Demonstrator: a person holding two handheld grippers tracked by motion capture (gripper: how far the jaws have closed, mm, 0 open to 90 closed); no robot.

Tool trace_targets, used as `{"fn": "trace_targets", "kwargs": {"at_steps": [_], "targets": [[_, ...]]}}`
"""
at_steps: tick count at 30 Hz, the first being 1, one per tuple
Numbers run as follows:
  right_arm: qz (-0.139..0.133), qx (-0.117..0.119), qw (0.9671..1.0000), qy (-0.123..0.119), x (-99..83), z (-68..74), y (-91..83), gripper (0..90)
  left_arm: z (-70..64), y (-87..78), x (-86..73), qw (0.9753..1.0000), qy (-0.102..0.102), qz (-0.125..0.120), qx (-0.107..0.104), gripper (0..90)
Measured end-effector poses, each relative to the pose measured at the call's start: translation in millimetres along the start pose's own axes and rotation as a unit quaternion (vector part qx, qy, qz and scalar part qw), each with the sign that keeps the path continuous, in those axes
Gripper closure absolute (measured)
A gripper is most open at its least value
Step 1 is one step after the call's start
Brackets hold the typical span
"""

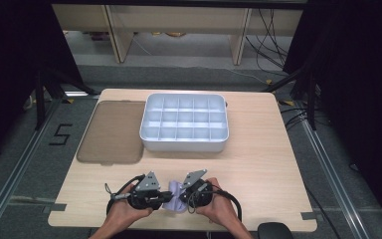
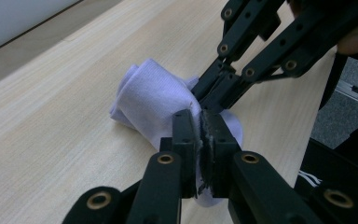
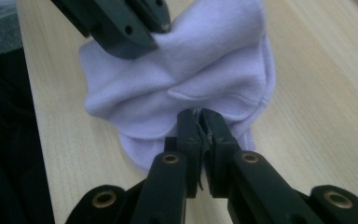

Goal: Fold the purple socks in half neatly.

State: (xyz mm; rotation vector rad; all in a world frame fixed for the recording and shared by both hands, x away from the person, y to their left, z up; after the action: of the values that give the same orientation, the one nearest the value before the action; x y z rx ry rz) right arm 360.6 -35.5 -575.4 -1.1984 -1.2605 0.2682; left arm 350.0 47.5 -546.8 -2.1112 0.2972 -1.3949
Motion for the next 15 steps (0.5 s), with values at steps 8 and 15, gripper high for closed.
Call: {"fn": "trace_targets", "kwargs": {"at_steps": [8,15], "targets": [[-0.052,-0.008,0.9985,0.019,24.0,-10.8,-12.7,86.9,3.5,-2.2,-1.0,1.0000,-0.003,0.000,0.000,84.4],[-0.026,-0.003,0.9996,0.011,32.0,-13.5,18.3,87.6,5.9,-2.8,-1.1,1.0000,0.001,0.002,0.005,84.6]]}}
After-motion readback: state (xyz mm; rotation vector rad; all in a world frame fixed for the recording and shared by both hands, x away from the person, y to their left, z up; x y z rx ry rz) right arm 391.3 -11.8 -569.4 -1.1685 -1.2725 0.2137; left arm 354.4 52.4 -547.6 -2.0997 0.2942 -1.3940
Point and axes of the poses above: each handheld gripper's, and its own axes: y roughly forward along the jaws, x roughly out of its top, z roughly to its left, the point moved 10 cm from there along y, roughly forward along the jaws, and after that the axes turned 14 degrees about -x, right-handed, at the moved point
